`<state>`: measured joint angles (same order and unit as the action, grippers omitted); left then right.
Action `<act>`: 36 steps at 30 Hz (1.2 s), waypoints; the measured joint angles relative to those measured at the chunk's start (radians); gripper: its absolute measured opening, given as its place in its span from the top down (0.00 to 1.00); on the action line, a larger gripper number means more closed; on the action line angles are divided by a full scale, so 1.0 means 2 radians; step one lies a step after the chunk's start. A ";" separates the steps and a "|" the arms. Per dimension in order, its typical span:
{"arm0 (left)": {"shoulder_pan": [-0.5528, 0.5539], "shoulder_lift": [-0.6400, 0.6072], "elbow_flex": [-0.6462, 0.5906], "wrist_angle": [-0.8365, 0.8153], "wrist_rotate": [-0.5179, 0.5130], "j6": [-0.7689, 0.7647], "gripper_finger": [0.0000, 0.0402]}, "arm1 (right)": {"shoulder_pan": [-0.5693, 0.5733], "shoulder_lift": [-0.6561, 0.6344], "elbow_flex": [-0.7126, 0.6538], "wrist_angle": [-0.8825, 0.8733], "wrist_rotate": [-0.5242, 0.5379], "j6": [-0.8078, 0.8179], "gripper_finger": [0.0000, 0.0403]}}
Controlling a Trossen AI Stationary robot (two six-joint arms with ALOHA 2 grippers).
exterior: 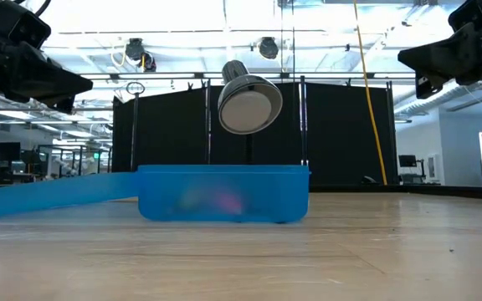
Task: Pick & place school supplies into a supply box
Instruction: Return to Home Position
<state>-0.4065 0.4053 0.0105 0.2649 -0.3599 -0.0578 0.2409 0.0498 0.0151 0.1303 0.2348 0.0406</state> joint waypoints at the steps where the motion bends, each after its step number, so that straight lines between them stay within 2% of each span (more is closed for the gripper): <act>1: 0.000 0.000 0.000 0.000 0.000 0.000 0.95 | 0.000 0.000 0.000 0.000 0.000 0.000 1.00; 10: 0.000 0.000 0.000 0.000 0.000 0.000 0.89 | 0.000 0.000 0.000 0.000 0.000 0.000 1.00; 36: 0.000 0.000 0.000 0.000 0.000 0.000 0.88 | 0.000 0.000 0.000 0.000 0.000 0.000 1.00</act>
<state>-0.4065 0.4053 0.0105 0.2653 -0.3592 -0.0573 0.2410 0.0498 0.0147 0.1303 0.2344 0.0406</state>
